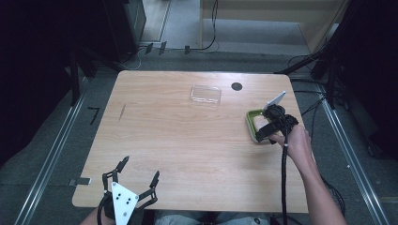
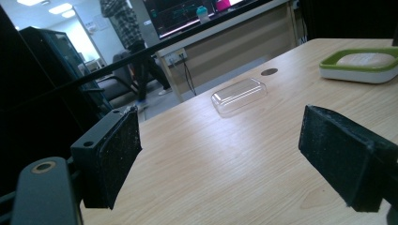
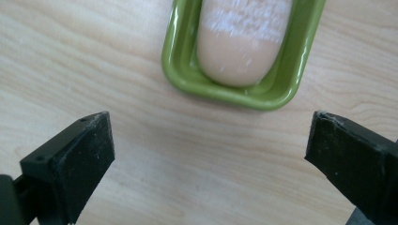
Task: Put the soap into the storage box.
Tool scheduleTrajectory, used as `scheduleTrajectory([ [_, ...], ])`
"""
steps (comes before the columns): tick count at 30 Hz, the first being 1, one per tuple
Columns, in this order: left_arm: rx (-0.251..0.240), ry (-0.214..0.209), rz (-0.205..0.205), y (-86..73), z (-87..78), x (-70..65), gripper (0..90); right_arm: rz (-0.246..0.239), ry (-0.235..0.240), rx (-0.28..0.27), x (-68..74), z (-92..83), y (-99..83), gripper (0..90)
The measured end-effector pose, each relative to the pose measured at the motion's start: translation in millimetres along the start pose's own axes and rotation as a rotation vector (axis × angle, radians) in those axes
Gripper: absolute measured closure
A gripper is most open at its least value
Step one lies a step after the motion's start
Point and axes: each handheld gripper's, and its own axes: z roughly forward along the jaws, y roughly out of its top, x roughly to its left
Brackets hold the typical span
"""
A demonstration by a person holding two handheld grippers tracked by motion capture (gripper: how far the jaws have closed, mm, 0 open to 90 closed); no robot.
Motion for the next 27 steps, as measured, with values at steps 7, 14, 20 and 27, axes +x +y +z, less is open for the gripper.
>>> scheduleTrajectory([
  [7,0.000,-0.001,0.001,0.0,0.1,0.0,13.8,-0.026,-0.013,0.021,4.2,-0.9,-16.3,1.4],
  [14,0.002,-0.003,0.004,0.2,0.2,-0.2,13.8,-0.042,-0.010,0.032,6.4,-0.8,-32.9,1.8],
  [20,0.002,-0.005,0.005,0.2,0.3,-0.3,13.8,-0.050,-0.003,0.055,7.4,2.1,-47.8,2.9],
  [27,0.004,-0.006,0.006,0.4,0.5,-0.5,13.8,-0.082,0.001,0.076,11.9,9.5,-69.6,2.9],
])
